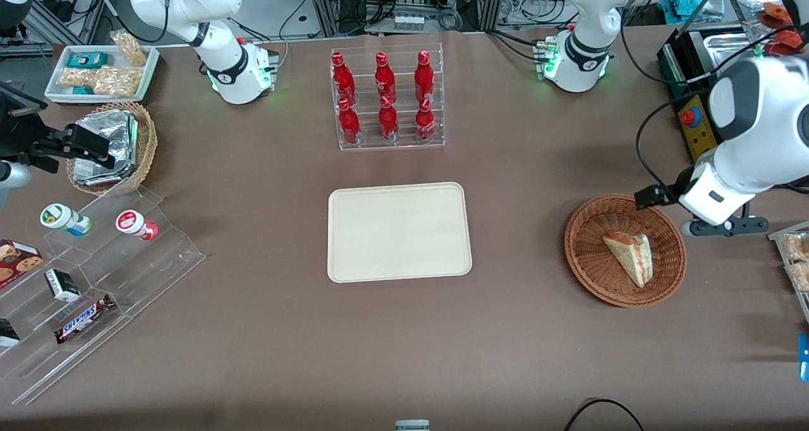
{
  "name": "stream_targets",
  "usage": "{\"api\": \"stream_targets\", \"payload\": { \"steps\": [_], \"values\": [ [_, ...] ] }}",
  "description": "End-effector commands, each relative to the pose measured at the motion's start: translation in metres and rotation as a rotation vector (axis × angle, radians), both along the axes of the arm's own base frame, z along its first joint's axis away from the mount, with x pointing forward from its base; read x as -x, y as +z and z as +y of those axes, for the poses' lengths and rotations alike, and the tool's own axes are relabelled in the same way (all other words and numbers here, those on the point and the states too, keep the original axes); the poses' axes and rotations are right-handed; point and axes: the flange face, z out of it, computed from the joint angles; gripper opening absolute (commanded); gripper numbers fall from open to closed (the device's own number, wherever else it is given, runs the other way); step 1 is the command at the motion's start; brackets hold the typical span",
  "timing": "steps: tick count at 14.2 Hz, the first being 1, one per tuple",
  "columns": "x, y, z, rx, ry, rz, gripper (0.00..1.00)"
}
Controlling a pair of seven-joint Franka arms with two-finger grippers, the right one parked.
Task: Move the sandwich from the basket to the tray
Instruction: 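Move the left gripper down over the wrapped sandwich in the wicker basket, then close the left gripper on the wrapped sandwich standing in the basket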
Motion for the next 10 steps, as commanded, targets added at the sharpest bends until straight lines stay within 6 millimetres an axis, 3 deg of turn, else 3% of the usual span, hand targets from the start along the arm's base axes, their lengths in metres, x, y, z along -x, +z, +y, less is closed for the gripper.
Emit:
{"api": "stream_targets", "payload": {
  "steps": [1,5,10],
  "values": [
    [-0.001,-0.033,0.005,-0.015,0.154,-0.052,1.00],
    [-0.017,-0.085,0.012,-0.019,0.473,-0.073,1.00],
    [-0.027,-0.146,0.024,-0.013,0.553,-0.073,1.00]
  ]
}}
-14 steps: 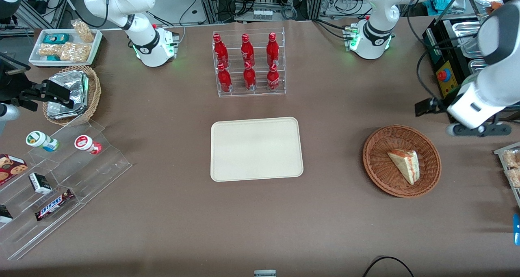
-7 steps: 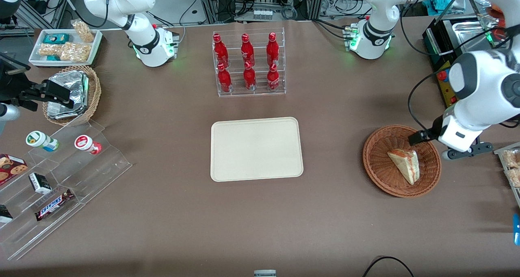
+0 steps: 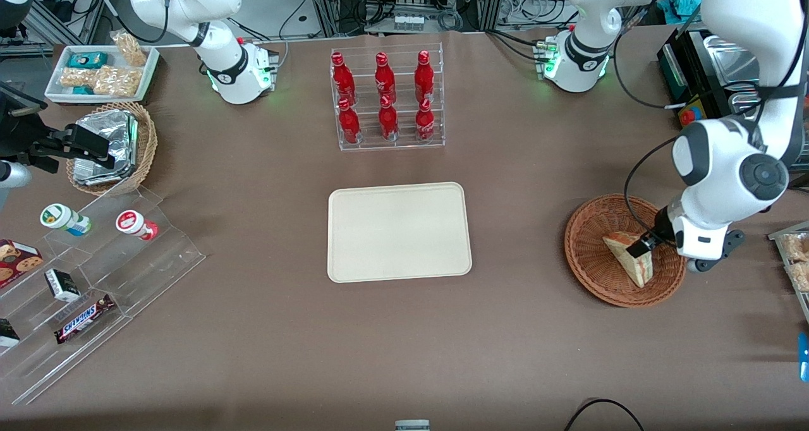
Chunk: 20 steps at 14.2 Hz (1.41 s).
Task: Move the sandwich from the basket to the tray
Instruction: 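Close the left gripper on the wrapped sandwich standing in the basket, then lift the sandwich with the left gripper and carry it over the cream tray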
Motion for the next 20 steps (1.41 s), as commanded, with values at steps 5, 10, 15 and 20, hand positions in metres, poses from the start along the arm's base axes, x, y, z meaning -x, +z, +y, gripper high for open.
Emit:
{"api": "stream_targets", "payload": {
  "steps": [5,10,15,20],
  "values": [
    [-0.004,-0.037,0.007,0.002,0.084,0.009,0.11],
    [-0.006,0.033,-0.034,-0.009,-0.014,0.161,0.03],
    [-0.001,0.064,-0.140,0.031,-0.568,0.182,0.03],
    [0.025,0.040,-0.289,0.085,-0.575,0.128,0.02]
  ]
}}
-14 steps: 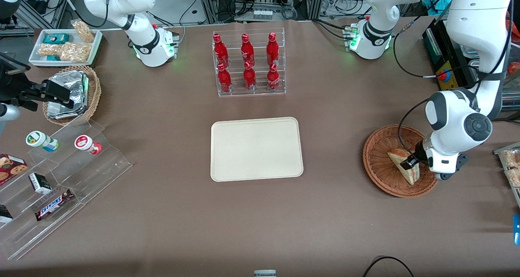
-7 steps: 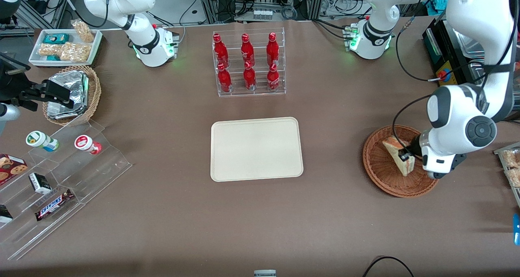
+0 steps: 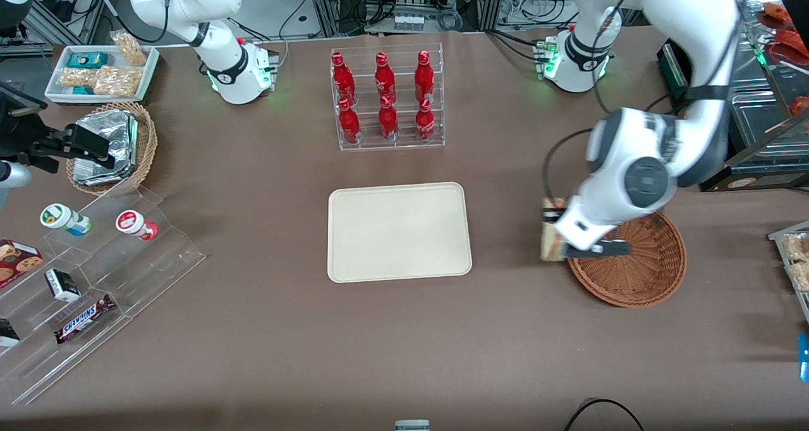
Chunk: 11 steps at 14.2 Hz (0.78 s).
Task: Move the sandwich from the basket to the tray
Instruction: 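Lift the sandwich with the left gripper and carry it over the cream tray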
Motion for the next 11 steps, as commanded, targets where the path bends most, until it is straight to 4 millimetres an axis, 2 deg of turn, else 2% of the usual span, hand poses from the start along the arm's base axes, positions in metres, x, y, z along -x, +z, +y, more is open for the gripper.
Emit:
{"api": "stream_targets", "payload": {
  "steps": [1,5,8,10,11],
  "values": [
    [0.008,-0.017,-0.078,0.025,0.052,-0.048,0.01],
    [0.036,-0.047,-0.208,0.012,0.148,-0.067,0.01],
    [0.048,-0.065,-0.271,0.045,0.197,-0.099,0.01],
    [0.066,-0.083,-0.302,0.074,0.204,-0.132,0.01],
    [0.069,-0.088,-0.312,0.083,0.200,-0.139,0.01]
  ]
}}
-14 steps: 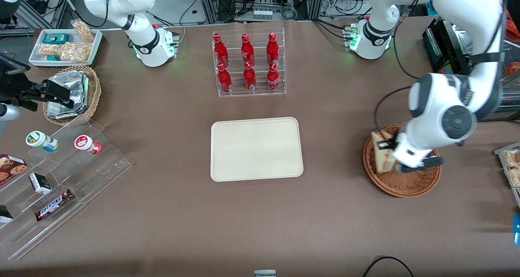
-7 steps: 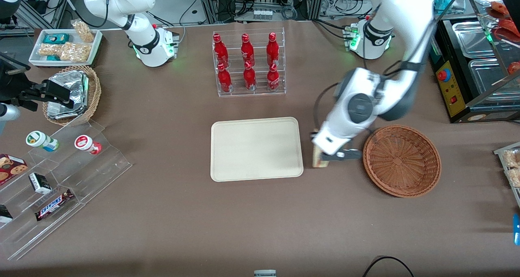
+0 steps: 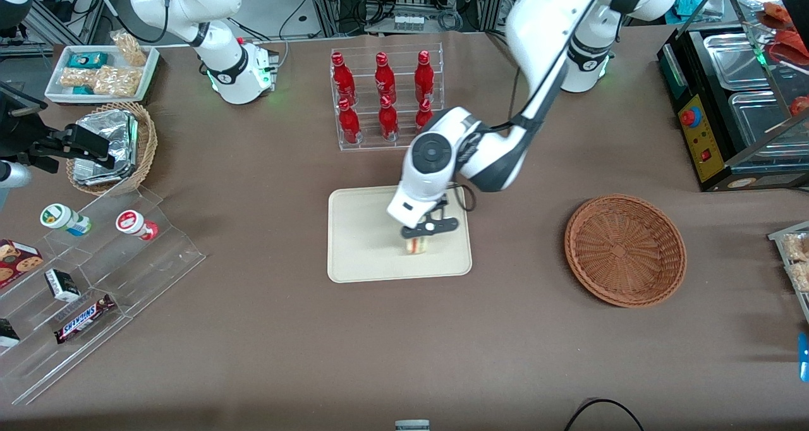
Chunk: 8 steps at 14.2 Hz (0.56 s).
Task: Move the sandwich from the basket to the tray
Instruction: 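Lift the sandwich with the left gripper and carry it over the cream tray, then lower the sandwich onto the tray and open the left gripper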
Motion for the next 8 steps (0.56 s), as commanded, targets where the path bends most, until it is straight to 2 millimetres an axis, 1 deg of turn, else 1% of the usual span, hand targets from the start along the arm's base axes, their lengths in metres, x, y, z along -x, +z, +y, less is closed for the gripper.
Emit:
{"api": "stream_targets", "payload": {
  "steps": [1,2,4,5,6,7,8],
  "values": [
    [0.000,-0.013,-0.027,0.011,0.021,-0.028,0.01],
    [0.008,-0.016,-0.037,0.012,0.007,-0.029,0.01],
    [0.010,-0.024,-0.039,-0.004,-0.004,-0.036,0.04],
    [0.010,-0.027,-0.039,-0.019,-0.005,-0.045,0.16],
    [0.011,-0.031,-0.038,-0.033,0.003,-0.050,0.87],
    [0.012,-0.031,-0.038,-0.040,-0.002,-0.057,1.00],
    [0.008,-0.026,-0.035,-0.036,0.004,-0.060,1.00]
  ]
}}
